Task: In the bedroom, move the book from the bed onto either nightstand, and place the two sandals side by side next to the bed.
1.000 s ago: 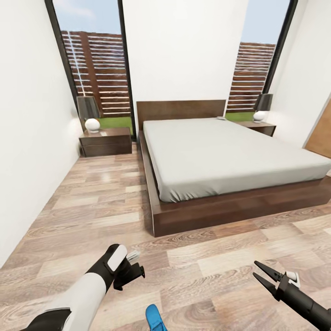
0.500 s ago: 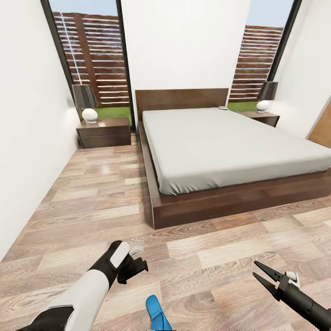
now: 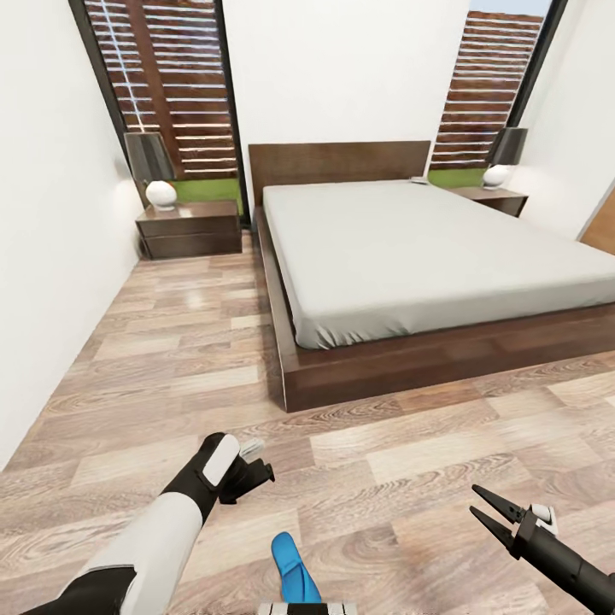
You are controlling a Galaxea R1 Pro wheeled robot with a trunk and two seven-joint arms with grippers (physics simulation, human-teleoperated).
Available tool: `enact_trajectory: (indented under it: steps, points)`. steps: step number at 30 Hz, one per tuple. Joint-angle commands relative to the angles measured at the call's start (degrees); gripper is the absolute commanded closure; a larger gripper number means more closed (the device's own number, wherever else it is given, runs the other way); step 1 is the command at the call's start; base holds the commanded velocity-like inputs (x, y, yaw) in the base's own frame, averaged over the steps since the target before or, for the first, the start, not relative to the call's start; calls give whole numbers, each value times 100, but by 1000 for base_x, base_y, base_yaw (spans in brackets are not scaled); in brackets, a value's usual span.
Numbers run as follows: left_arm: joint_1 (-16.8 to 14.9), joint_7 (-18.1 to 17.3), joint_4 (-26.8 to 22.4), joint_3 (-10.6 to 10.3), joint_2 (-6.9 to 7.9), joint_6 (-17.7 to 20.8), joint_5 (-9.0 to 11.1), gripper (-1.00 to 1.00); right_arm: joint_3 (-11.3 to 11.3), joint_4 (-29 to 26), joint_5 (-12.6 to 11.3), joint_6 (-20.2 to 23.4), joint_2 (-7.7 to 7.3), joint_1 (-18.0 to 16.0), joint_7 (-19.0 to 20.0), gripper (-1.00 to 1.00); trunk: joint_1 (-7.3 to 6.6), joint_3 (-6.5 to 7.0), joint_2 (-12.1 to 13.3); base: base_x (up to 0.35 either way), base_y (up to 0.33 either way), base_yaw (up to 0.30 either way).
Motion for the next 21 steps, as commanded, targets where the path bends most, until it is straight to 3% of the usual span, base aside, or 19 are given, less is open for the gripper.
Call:
enact_trajectory:
  steps: [1,21]
  points:
    - [-9,57,-23,28,-6,11,61,-100,-2,1,-21,33,-1,-2,4,-100,1,-28,-4,0,0,0]
    - [-121,43,-64,19,-58,4,69,-100,3,5,-10,31,-1,-2,-5,-100,53,-471,-30,0,0,0]
